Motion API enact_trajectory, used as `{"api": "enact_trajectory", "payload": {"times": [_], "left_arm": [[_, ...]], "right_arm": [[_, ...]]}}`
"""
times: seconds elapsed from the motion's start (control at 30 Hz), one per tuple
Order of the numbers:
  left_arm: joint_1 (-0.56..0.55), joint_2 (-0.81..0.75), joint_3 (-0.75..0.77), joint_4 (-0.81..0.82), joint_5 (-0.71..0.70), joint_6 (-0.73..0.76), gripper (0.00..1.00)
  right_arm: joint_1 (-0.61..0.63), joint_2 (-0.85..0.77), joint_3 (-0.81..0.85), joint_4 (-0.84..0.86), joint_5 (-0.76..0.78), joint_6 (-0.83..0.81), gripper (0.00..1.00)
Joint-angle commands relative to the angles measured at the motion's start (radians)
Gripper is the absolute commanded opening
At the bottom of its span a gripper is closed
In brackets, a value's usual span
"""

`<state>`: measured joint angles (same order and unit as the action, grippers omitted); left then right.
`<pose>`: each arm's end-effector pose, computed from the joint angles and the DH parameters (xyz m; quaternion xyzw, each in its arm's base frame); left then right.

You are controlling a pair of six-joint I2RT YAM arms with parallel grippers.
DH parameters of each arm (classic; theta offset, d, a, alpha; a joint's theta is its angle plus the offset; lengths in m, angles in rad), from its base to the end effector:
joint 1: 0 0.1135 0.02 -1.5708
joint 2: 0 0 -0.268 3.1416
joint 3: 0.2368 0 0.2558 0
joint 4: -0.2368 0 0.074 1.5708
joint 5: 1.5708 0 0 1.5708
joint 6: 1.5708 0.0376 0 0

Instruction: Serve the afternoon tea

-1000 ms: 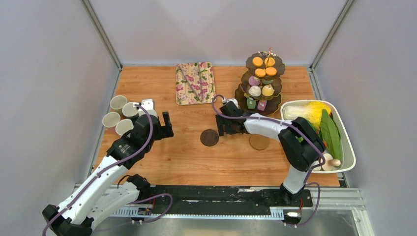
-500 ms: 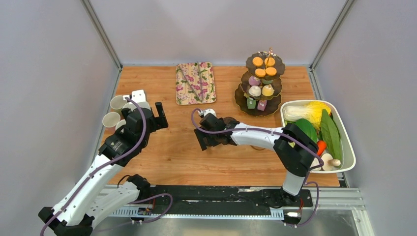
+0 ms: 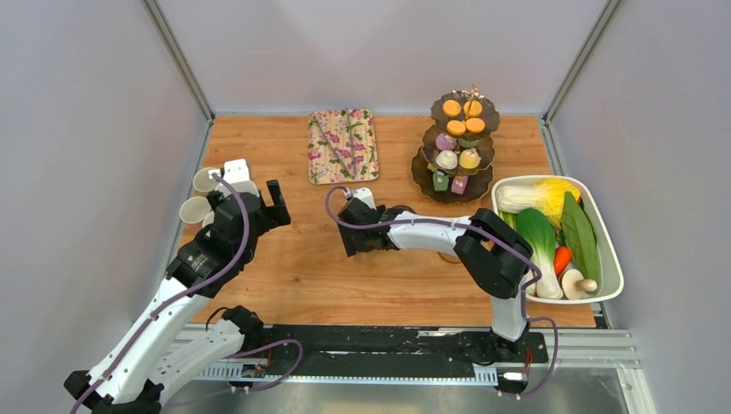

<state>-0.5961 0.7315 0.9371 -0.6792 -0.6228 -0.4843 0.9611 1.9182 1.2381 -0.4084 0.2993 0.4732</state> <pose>0.1321 -0.0631 0.3544 -0.1141 0.8199 -0.0311 0.5602 0.2343 0.3161 0.1584 -0.1974 0.9404 0.0461 0.2731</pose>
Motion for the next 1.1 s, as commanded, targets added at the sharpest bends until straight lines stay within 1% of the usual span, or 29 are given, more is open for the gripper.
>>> {"api": "enact_trajectory", "payload": {"times": [0.0, 0.13, 0.43, 0.57, 0.73, 0.87, 1.07], "left_arm": [[-0.004, -0.022, -0.001, -0.008, -0.018, 0.008, 1.00], [-0.005, -0.032, -0.004, -0.015, -0.022, 0.006, 1.00], [-0.004, -0.040, -0.010, -0.016, -0.029, 0.004, 1.00], [-0.004, -0.040, -0.015, -0.012, -0.023, 0.003, 1.00], [-0.005, -0.037, -0.019, -0.002, -0.013, 0.000, 1.00], [-0.005, -0.031, -0.026, 0.014, -0.002, 0.000, 1.00], [-0.004, -0.025, -0.060, 0.064, 0.004, 0.014, 1.00]], "right_arm": [[-0.022, 0.058, 0.049, -0.032, 0.085, 0.091, 0.84], [-0.047, 0.084, 0.076, -0.044, 0.117, 0.116, 0.81], [-0.072, 0.082, 0.109, -0.070, 0.140, 0.148, 0.83], [-0.072, 0.051, 0.124, -0.069, 0.116, 0.130, 0.88], [-0.072, -0.025, 0.139, -0.081, 0.098, 0.077, 0.97], [-0.094, -0.124, 0.074, -0.118, 0.141, 0.068, 1.00], [-0.203, -0.347, -0.161, -0.154, 0.189, 0.114, 1.00]]}}
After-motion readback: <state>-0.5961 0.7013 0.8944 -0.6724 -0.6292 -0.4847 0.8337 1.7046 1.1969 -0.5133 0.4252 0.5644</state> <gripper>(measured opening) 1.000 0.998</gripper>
